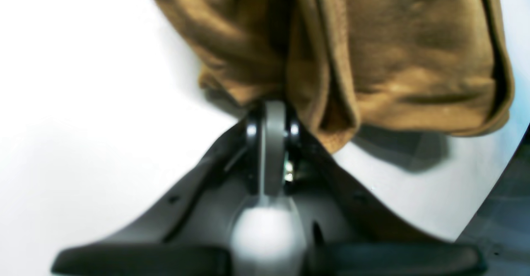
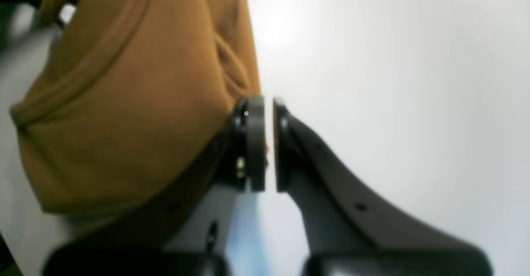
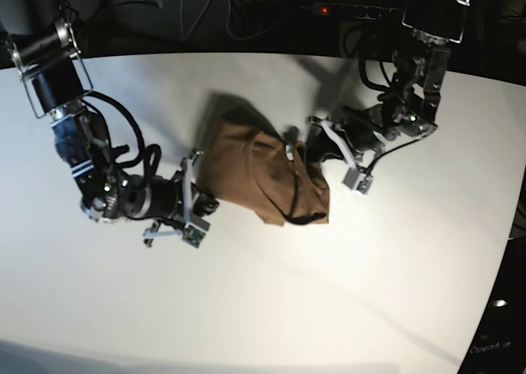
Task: Fold the T-shirt properly
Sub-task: 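Pull the bundle's edge with the left gripper to square the fold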
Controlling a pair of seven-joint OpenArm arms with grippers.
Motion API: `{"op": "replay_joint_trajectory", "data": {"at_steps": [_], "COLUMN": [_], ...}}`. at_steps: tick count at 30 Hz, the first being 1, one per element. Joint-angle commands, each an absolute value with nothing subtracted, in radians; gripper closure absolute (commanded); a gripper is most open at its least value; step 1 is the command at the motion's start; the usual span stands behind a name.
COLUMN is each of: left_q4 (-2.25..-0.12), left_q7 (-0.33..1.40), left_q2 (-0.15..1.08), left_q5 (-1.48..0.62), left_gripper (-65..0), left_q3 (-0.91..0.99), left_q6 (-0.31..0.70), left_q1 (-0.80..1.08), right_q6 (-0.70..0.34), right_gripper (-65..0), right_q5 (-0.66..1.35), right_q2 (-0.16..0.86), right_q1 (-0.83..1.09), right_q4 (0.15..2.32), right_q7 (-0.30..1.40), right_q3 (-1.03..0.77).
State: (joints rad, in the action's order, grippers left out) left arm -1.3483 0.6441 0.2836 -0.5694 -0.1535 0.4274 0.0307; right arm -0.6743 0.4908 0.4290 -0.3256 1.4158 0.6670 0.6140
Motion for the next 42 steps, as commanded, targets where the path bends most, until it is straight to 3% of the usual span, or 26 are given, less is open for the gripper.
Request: {"op": "replay_joint_trajectory", "data": {"at_steps": [1,9,21,28,33,42], "left_q4": [-1.359,-1.291,-1.158,-1.090,-1.069,-0.990], "left_q7": [0.648,0.648,0.638,0.638,0.585,0.510], "left_q2": [0.295,0.305,0.255,0.185,0.104,0.036], "left_q5": [-0.564,-0.564,-0.564,-0.558,-0.435,-0.375], "left_gripper": [-2.2,-2.2,-2.2,-2.2,-2.2,-2.2], "left_q3": [-0.150,-0.150,-0.154,-0.156,-0.154,-0.150], "left_q6": [0.423,0.423,0.423,0.424,0.426,0.429], "left_q1": [0.021,-0.058,-0.242,-0.352,-0.375,-0.394], "right_q6": [-0.674,-0.674,-0.674,-0.670,-0.670,-0.670], "right_gripper": [-1.9,-1.9,-1.9,-1.9,-1.9,-2.0], "right_q5": [0.504,0.504,0.506,0.506,0.506,0.506], "right_q2": [0.435,0.432,0.456,0.456,0.455,0.456], "right_q1": [-0.361,-0.381,-0.265,-0.176,-0.124,-0.015], "right_q4": [1.408,1.326,1.333,1.333,1.334,1.478], "right_q7": [0.634,0.553,0.550,0.510,0.509,0.518], "right_q3": [0.624,0.694,0.691,0.690,0.657,0.575]}}
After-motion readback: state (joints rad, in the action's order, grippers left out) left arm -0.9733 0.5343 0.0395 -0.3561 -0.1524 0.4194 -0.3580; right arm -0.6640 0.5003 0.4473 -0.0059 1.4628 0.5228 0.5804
